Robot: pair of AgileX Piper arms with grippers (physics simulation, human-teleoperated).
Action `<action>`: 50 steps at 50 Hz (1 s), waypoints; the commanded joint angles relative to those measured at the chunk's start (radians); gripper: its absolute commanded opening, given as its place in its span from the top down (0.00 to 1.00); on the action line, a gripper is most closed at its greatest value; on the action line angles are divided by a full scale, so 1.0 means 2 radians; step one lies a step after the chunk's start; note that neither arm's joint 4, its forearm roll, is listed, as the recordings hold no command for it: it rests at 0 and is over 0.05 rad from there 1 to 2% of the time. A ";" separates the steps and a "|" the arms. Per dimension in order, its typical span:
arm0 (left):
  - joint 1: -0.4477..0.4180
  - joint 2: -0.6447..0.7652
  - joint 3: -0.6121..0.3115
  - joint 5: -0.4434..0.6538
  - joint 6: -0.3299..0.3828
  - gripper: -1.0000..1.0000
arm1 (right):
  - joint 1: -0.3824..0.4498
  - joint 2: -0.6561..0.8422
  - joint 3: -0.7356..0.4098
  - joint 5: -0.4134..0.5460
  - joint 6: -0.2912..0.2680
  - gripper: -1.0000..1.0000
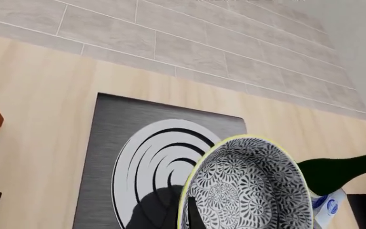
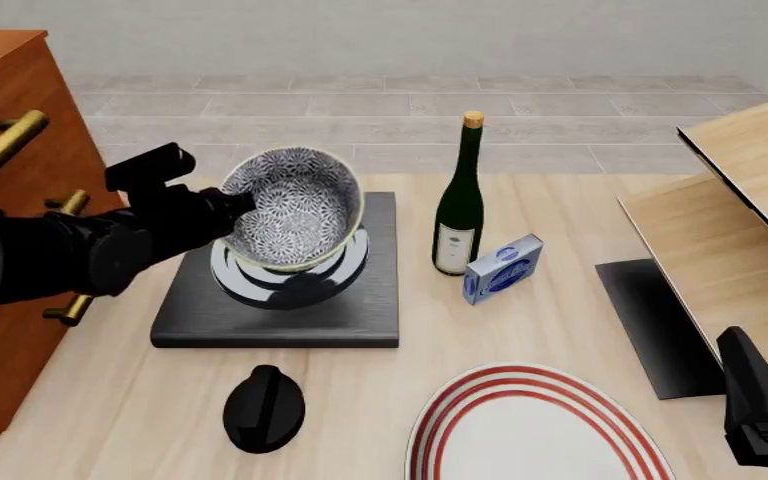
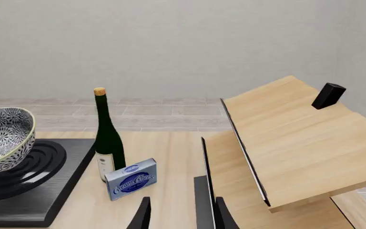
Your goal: Put the bowl on the stove.
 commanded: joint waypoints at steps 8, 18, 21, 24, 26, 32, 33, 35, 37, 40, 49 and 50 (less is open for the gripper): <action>0.016 0.012 -0.004 -0.012 0.007 1.00 | 0.000 0.000 0.000 0.000 0.000 0.00; 0.022 0.017 -0.007 -0.008 0.018 1.00 | 0.000 0.000 0.000 0.000 0.000 0.00; 0.022 0.020 -0.007 -0.008 0.020 1.00 | 0.000 0.000 0.000 0.000 0.000 0.00; 0.024 0.023 -0.009 -0.013 0.023 1.00 | 0.000 0.000 0.000 0.000 0.000 0.00; 0.023 0.024 -0.008 -0.016 0.026 1.00 | 0.000 0.000 0.000 0.000 0.000 0.00; 0.033 0.024 -0.011 -0.021 0.039 0.00 | 0.000 0.000 0.000 0.000 0.000 0.00; 0.026 0.026 -0.013 -0.017 0.044 0.00 | 0.000 0.000 0.000 0.000 0.000 0.00; 0.024 0.024 -0.010 -0.020 0.047 0.00 | 0.000 0.000 0.000 0.000 0.000 0.00; 0.026 0.026 -0.011 -0.019 0.048 0.00 | 0.000 0.000 0.000 0.000 0.000 0.00; 0.022 0.024 -0.008 -0.019 0.048 0.00 | 0.000 0.000 0.000 0.000 0.000 0.00; 0.016 0.017 -0.001 -0.020 0.047 0.00 | 0.000 0.000 0.000 0.000 0.000 0.00; 0.014 0.016 0.000 -0.020 0.047 0.00 | 0.000 0.000 0.000 0.000 0.000 0.00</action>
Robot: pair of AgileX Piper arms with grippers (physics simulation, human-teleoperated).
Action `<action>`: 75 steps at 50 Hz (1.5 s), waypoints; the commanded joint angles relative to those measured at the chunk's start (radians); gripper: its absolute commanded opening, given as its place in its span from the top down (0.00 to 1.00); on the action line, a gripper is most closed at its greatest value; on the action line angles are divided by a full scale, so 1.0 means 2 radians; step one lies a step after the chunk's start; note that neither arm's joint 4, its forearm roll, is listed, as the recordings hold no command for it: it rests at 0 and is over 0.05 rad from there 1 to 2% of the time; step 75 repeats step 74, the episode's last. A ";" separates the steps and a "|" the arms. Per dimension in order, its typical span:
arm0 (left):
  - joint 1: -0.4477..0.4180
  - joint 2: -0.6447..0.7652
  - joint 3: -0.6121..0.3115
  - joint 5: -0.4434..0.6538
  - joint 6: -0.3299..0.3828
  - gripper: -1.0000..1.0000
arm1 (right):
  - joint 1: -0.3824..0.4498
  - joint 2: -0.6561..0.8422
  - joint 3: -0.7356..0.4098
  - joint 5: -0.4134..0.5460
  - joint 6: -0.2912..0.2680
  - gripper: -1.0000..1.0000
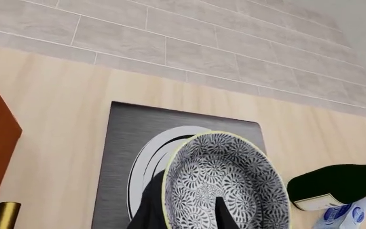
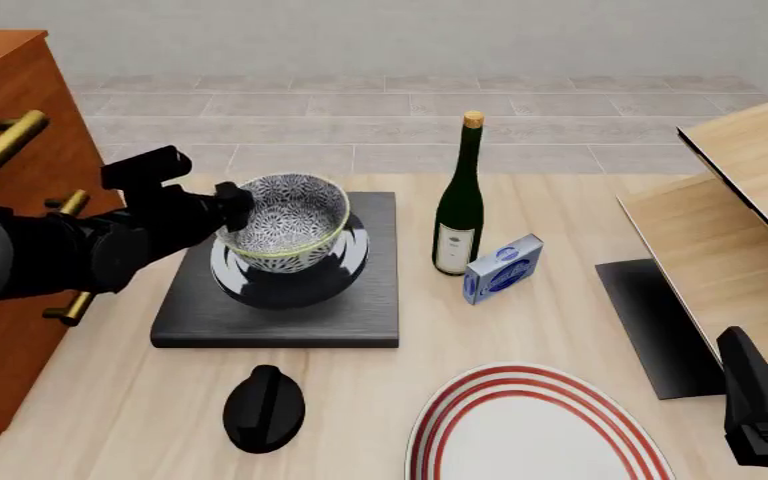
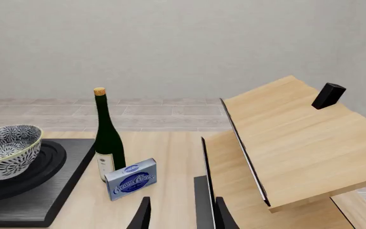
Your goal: Put the bowl on the stove.
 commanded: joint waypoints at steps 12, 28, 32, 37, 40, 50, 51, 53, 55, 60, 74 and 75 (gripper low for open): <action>-0.005 -0.027 0.012 0.002 0.007 0.00 | 0.000 0.000 0.000 0.000 0.000 0.00; 0.000 -0.067 0.015 0.023 0.022 0.00 | 0.000 0.000 0.000 0.000 0.000 0.00; 0.002 -0.069 0.015 0.024 0.025 0.00 | 0.000 0.000 0.000 0.000 0.000 0.00; 0.005 -0.088 0.017 0.032 0.034 0.00 | 0.000 0.000 0.000 0.000 0.000 0.00; 0.005 -0.106 0.024 0.036 0.037 0.00 | 0.000 0.000 0.000 0.000 0.000 0.00; 0.003 -0.158 0.059 0.032 0.058 0.00 | 0.000 0.000 0.000 0.000 0.000 0.00; -0.001 -0.168 0.067 0.030 0.057 0.00 | 0.000 0.000 0.000 0.000 0.000 0.00; 0.003 -0.181 0.077 0.024 0.058 0.00 | 0.000 0.000 0.000 0.000 0.000 0.00; -0.009 -0.199 0.093 0.016 0.049 0.00 | 0.000 0.000 0.000 0.000 0.000 0.00; -0.029 -0.227 0.121 0.004 0.045 0.00 | 0.000 0.000 0.000 0.000 0.000 0.00; -0.032 -0.337 0.205 -0.012 0.099 0.00 | 0.000 0.000 0.000 0.000 0.000 0.00; -0.032 -0.337 0.205 -0.012 0.099 0.00 | 0.000 0.000 0.000 0.000 0.000 0.00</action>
